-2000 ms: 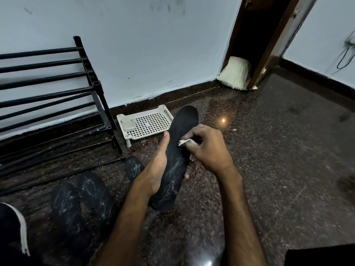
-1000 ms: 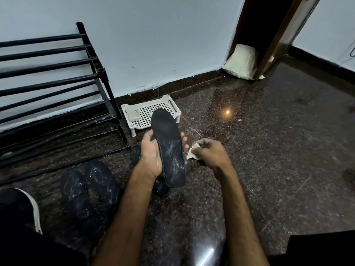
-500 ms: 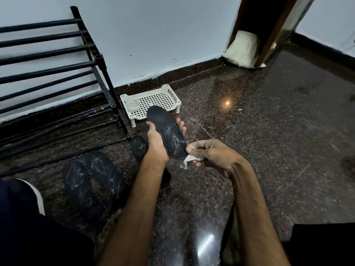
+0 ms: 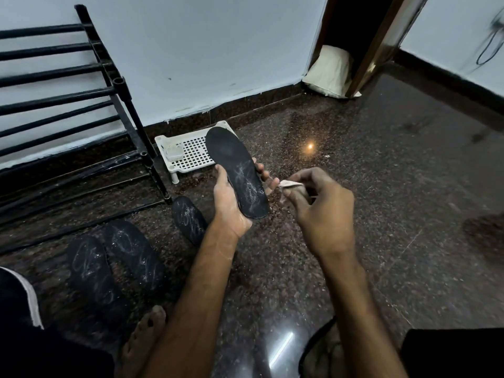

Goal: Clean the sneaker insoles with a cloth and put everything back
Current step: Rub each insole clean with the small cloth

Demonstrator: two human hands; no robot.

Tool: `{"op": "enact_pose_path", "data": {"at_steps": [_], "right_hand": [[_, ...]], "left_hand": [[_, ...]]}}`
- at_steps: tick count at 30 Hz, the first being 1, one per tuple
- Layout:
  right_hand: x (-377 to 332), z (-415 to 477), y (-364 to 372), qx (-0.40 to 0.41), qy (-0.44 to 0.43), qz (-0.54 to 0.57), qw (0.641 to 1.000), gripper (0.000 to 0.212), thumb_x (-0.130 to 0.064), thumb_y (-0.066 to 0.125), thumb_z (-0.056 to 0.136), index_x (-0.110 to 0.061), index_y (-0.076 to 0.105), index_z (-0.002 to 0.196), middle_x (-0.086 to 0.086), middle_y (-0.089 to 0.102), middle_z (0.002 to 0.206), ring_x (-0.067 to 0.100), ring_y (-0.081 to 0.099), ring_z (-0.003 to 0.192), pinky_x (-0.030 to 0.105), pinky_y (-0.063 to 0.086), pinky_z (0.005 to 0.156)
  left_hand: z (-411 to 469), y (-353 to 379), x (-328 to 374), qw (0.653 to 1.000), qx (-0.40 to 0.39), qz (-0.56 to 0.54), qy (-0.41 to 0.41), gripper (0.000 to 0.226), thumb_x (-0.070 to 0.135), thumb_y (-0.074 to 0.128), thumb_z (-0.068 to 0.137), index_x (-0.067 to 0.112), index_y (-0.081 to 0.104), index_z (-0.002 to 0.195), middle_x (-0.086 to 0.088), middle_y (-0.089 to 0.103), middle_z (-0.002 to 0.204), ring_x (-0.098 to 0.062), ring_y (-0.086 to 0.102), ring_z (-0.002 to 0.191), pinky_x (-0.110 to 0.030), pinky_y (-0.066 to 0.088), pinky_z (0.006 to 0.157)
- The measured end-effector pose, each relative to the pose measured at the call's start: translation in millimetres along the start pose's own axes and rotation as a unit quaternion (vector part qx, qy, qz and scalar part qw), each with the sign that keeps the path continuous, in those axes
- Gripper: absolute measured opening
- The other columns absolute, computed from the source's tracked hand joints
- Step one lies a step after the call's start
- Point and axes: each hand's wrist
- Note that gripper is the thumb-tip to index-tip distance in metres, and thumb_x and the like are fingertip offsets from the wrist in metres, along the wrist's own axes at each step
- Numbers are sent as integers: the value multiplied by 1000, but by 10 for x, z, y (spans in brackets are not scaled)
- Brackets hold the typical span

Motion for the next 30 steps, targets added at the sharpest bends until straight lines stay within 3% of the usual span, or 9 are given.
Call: {"op": "enact_pose_path", "data": {"at_steps": [4,8,12,15,19,23,27,30], "right_hand": [[36,-75,225,-37,-91,-131,986,11,-16,72,86,-19,70,97,-5,62,97,13,57,92,30,53,85],[79,-173,286,-41,-86,-111,989,17,-17,73,85,-17,69,101,-2,50,109,12,49,103,22,46,92],[34,-175,294,-65,-86,-121,987,15,-12,69,84,-16,69,99,-4,57,99,12,58,88,30,52,86],[-35,-183,305,-94,-107,-122,982,13,-9,65,81,-15,69,92,-4,59,95,14,59,87,30,52,82],[-95,-92,354,-84,-113,-106,984,13,-10,67,81,-17,72,91,-6,63,90,7,57,81,20,48,82],[-10,-55,325,-78,-55,-93,991,12,-13,71,81,-18,76,91,-6,64,87,9,60,79,32,54,81],[-118,-73,395,-117,-82,-34,989,9,-16,74,80,-19,77,88,-8,67,86,5,63,81,25,52,82],[-93,5,445,-89,-68,-84,990,9,-13,70,81,-16,75,87,-4,66,86,11,60,80,30,51,81]], "left_hand": [[-9,31,-55,1000,-19,-4,-13,73,66,18,99,4,54,114,-11,58,92,-24,58,84,-40,56,83],[-12,32,-46,999,-26,-28,1,72,65,18,100,5,50,123,-10,57,93,-23,59,87,-45,53,94],[6,44,-60,1000,-4,-21,14,72,65,21,99,5,49,130,-10,57,93,-23,60,87,-48,51,99],[-10,46,-70,1000,16,-8,24,72,64,24,100,4,53,127,-10,58,89,-23,60,85,-48,53,97],[-9,59,1,999,11,-21,37,71,63,24,100,3,51,128,-11,58,88,-25,60,86,-49,53,97],[-19,63,105,997,3,-21,74,68,61,24,100,4,52,126,-10,56,87,-23,61,84,-46,54,94],[-6,51,81,997,36,-30,64,71,61,24,100,3,50,131,-11,56,86,-24,63,78,-49,56,90],[-8,6,55,997,33,-41,50,72,64,23,99,4,49,131,-10,57,85,-24,63,79,-52,55,91]]}}
Point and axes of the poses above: each hand's wrist, its own z-axis towards the middle knuckle, its own y-axis out of the palm, x = y × z
